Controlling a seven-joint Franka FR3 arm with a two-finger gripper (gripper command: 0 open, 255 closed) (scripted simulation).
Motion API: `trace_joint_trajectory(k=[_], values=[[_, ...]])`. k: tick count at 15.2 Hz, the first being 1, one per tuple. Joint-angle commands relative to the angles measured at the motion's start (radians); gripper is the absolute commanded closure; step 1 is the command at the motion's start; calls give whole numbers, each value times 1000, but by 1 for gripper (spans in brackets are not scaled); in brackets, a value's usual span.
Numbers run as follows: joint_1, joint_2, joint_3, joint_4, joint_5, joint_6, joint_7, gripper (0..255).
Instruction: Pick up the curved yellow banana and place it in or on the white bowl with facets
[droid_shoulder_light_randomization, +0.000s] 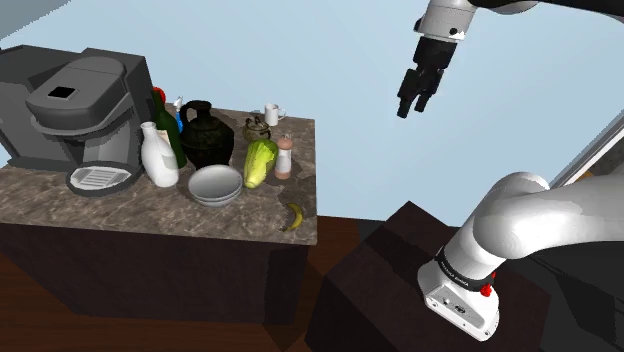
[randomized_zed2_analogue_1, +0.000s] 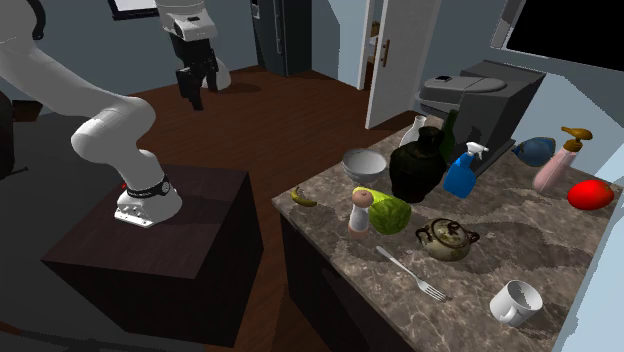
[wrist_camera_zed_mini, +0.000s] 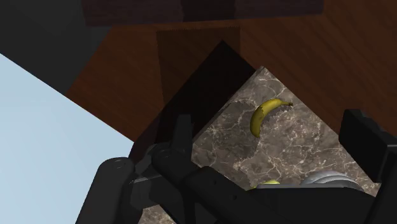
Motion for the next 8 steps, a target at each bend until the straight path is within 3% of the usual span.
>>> trace_joint_trajectory(k=[1, 8], values=[[0, 0, 0, 0, 0, 0, 0, 0], [6, 28, 88, -201, 43, 273, 106, 0]])
